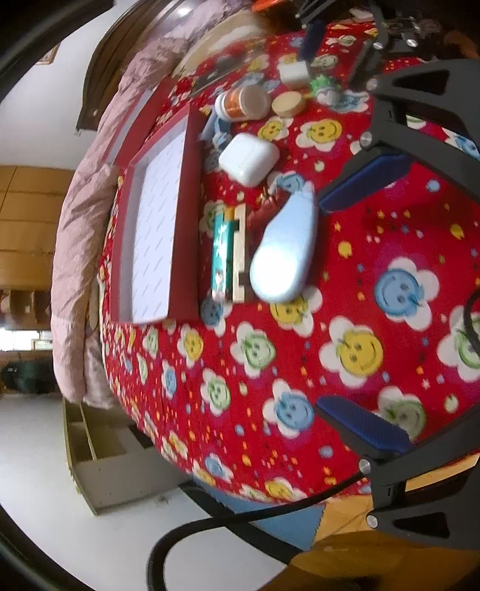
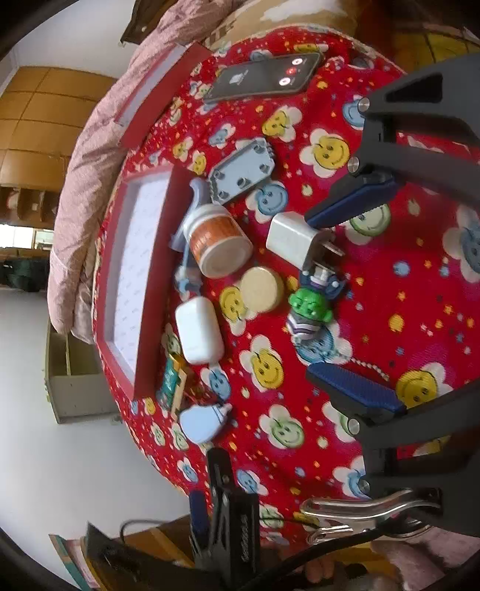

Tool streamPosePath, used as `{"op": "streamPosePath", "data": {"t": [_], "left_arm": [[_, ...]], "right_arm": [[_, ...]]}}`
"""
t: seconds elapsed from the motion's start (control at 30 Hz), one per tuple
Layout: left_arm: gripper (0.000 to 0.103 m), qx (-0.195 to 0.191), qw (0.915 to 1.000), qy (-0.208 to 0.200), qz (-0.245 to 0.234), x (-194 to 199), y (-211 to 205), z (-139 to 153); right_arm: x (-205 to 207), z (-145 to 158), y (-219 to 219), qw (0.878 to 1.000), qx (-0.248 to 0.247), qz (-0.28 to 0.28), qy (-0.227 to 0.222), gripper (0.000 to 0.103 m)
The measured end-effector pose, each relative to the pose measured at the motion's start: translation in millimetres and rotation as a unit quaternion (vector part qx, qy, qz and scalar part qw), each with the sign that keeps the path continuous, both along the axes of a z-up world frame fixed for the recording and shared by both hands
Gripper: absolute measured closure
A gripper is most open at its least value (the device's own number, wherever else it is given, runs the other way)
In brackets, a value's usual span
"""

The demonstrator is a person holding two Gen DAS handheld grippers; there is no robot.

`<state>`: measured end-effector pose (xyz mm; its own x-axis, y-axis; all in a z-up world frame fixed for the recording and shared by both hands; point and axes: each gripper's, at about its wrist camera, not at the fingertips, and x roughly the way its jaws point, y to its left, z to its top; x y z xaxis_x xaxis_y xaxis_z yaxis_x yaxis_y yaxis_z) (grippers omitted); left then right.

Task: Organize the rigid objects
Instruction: 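Grasp the light blue whale-shaped case with the left tool while the right tool approaches the green figure, then grasp the green monster figure keychain with the right tool while the left tool holds the case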

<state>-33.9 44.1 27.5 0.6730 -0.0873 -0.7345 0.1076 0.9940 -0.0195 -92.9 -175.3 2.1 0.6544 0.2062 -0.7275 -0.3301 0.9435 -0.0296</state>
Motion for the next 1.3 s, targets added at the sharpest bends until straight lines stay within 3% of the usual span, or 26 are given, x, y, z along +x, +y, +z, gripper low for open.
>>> {"op": "streamPosePath", "data": {"t": [0.2, 0.47, 0.57, 0.67, 0.77, 1.3], "left_arm": [[0.001, 0.004, 0.9994, 0.010, -0.033, 17.2, -14.7, -7.6], [0.001, 0.014, 0.9968, 0.005, -0.079, 29.3, -33.9, -13.7], [0.001, 0.035, 0.9967, 0.008, -0.072, 36.6, -36.6, -18.8], [0.001, 0.015, 0.9974, 0.011, -0.069, 40.2, -30.7, -19.3], [0.013, 0.019, 0.9975, 0.002, -0.067, 36.4, -30.2, -17.6], [0.013, -0.017, 0.9990, 0.011, -0.039, 0.1, -9.4, -6.7]], "right_arm": [[3.7, -8.4, -2.6, 0.999, 0.028, 0.017, 0.037, 0.027], [6.1, -11.1, 0.6, 0.998, 0.032, 0.029, 0.043, 0.027], [6.4, -11.4, -0.6, 0.998, 0.035, 0.029, 0.043, 0.027], [6.6, -11.4, -0.1, 0.998, 0.034, 0.028, 0.042, 0.027], [5.8, -10.3, 0.4, 0.998, 0.031, 0.029, 0.041, 0.027], [-2.7, 0.1, -2.3, 0.996, 0.051, 0.045, 0.053, 0.030]]}}
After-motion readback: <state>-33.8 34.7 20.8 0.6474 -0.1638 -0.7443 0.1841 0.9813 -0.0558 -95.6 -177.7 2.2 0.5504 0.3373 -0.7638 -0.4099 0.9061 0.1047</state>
